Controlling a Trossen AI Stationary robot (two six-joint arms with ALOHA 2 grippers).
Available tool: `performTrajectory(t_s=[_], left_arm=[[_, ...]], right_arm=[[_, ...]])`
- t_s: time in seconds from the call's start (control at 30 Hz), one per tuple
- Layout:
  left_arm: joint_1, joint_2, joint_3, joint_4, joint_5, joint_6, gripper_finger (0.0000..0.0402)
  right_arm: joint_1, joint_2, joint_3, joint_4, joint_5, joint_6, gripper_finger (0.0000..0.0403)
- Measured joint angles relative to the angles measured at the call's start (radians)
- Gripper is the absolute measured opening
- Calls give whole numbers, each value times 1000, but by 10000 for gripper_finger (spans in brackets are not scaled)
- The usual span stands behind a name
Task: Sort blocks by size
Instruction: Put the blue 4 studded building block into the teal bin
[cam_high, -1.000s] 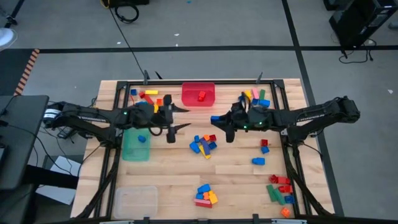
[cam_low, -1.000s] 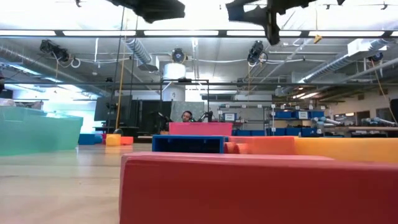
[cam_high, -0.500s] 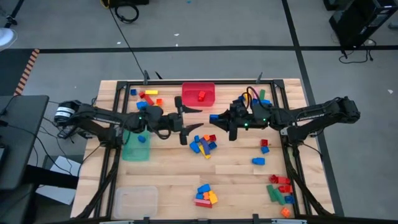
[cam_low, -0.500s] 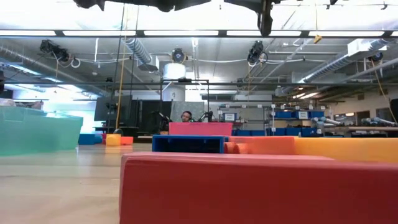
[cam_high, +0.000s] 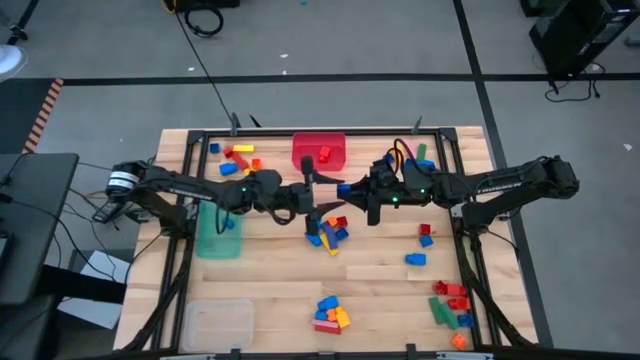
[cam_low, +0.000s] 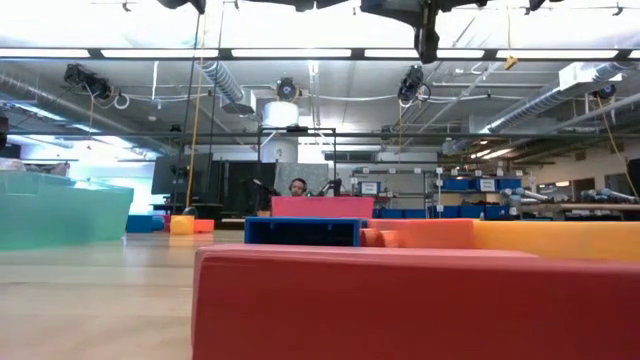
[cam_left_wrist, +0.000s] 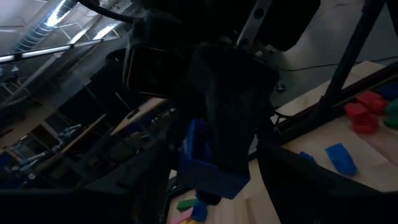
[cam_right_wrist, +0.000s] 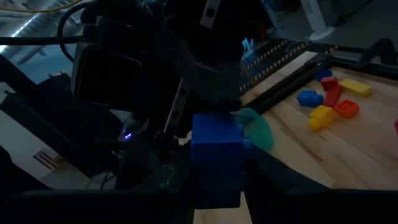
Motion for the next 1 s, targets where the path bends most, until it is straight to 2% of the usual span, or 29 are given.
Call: performTrajectory(t_s=[0.17, 0.47, 0.6, 0.73, 0.9, 1.0], left_arm=[[0, 3, 1, -12, 3, 0, 233], [0, 3, 1, -17, 3, 8, 168], [0, 3, 1, -19, 3, 7, 164], [0, 3, 1, -19, 2, -17, 164], [0, 3, 1, -30, -27, -130, 164], [0, -10, 1, -95, -55, -208, 164]], right_arm=[[0, 0, 0, -2, -12, -1, 109], [0, 0, 0, -17, -24, 2, 111], [0, 0, 0, -24, -24, 3, 114], [0, 0, 0, -20, -16, -1, 132], [-14, 0, 0, -19, 7, -26, 167], [-31, -4, 0, -24, 8, -31, 185]])
